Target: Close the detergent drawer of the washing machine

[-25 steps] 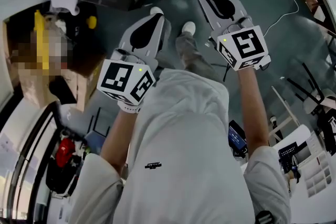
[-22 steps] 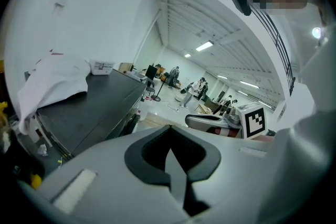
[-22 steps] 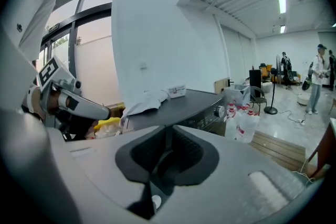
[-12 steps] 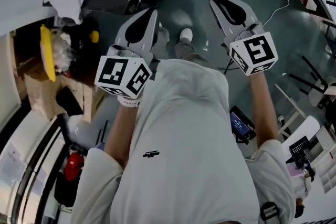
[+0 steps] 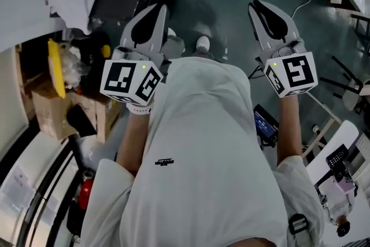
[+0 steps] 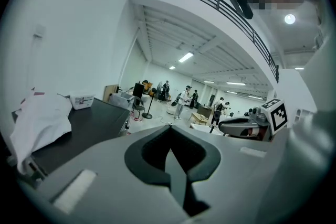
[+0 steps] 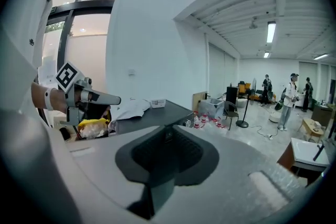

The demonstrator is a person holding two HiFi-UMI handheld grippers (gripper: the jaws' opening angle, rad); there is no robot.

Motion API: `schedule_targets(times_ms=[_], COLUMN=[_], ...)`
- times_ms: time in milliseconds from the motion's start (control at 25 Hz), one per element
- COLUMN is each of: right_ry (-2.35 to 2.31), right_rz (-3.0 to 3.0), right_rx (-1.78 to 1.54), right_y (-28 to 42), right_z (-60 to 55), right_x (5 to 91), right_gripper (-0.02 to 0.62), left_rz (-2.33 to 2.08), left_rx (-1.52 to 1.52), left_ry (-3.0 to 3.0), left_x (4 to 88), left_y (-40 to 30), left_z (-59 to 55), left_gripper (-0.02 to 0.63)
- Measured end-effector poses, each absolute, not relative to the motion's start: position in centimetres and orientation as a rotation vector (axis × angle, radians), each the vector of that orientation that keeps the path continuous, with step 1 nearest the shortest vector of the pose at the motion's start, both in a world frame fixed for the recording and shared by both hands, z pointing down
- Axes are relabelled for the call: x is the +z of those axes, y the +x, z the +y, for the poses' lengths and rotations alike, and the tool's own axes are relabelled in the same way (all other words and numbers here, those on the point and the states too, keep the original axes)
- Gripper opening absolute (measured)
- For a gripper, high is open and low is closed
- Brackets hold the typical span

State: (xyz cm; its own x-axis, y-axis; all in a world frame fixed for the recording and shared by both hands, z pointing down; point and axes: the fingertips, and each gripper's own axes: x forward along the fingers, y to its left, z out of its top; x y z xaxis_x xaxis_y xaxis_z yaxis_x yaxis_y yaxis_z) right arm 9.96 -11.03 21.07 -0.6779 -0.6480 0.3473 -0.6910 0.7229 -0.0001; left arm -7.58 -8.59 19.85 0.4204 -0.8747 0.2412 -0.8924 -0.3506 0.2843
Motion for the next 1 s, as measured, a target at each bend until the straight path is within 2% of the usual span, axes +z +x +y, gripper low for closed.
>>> schedule_targets(times_ms=[560,1000], right_ry=[1.305,1.432], right_rz=[-2.590,-2.565], right_rx=[0.161,0.120], right_y=[14.7,17.7], right_z=[-9.2,-8.1], right_x=[18.4,17.2], right_gripper=[0.025,-0.008], left_rz=[-1.519,-1.517], left_rx=[0.095,0.074], left_ry=[2.400,2.409], left_x=[17.3,16.8], left_y=[-5.5,-4.0], left_z=[-8.8,-8.3], left_gripper=[0.018,0.018])
